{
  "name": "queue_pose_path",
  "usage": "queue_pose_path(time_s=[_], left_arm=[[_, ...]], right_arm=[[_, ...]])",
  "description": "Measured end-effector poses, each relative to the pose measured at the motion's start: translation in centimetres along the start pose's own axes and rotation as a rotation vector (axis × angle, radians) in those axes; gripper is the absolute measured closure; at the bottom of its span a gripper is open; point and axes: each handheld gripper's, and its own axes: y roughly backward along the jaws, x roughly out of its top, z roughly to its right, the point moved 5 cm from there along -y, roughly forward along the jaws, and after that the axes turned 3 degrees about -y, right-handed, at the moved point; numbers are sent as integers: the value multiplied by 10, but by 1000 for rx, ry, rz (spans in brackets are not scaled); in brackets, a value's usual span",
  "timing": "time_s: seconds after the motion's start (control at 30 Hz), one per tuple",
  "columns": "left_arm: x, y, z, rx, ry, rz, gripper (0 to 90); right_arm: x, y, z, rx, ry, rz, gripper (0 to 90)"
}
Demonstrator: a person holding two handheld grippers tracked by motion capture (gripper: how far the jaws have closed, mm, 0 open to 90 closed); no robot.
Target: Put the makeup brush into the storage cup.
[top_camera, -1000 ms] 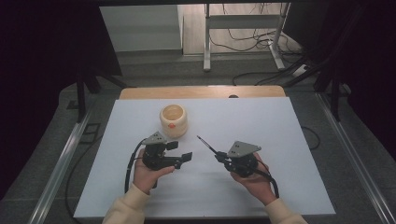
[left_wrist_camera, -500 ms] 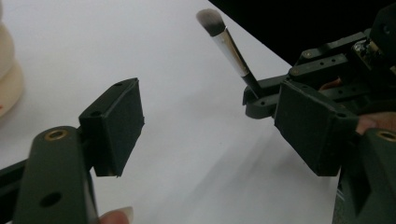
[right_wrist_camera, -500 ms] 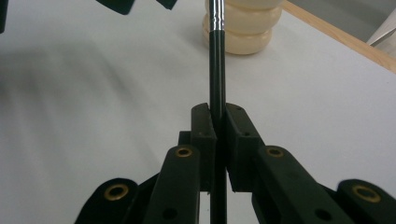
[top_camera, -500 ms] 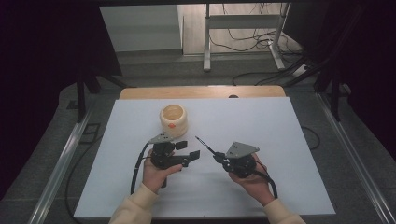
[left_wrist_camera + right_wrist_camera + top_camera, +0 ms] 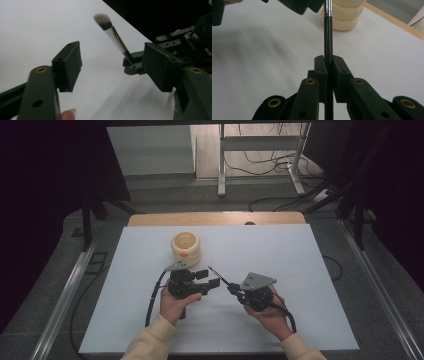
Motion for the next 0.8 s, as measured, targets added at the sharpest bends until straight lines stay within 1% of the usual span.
queue_pose_path(time_s=[0.03, 0.2, 0.23, 0.3, 0.4, 0.43, 0.47, 0.5, 0.57, 0.67, 0.7, 0.77, 0.8], left_arm=[[1, -2, 0, -8, -5, 2, 377], [2, -10, 2, -53, 22, 8, 486], [3, -10, 2, -60, 21, 11, 515], [3, -11, 3, -67, 17, 17, 589], [4, -12, 2, -89, 29, 19, 718], [5, -11, 3, -108, 37, 22, 737], [6, -11, 3, -140, 42, 25, 763], [6, -11, 3, -140, 42, 25, 799], [6, -10, 5, -168, 42, 26, 815], [7, -9, 7, -167, 27, 23, 832], [8, -9, 7, -160, 25, 24, 833], [9, -7, 6, -154, 25, 31, 833], [10, -6, 5, -154, 27, 37, 833]], right_arm=[[0, 0, 0, 0, 3, 1, 830], [1, 0, 0, 0, 2, 8, 830], [1, 0, -1, -1, 4, 7, 830], [0, 0, -1, 1, 6, 9, 830], [1, -1, -3, 6, 7, 9, 829], [0, -1, -3, 7, 12, 7, 829], [0, -2, -3, 9, 10, 3, 828], [0, -2, -3, 9, 10, 3, 828], [0, -3, -4, 11, 12, 3, 827], [0, -3, -5, 12, 13, 2, 822], [0, -3, -4, 11, 13, 3, 816], [0, -2, -4, 13, 11, 6, 785], [0, -2, -3, 12, 7, 9, 755]])
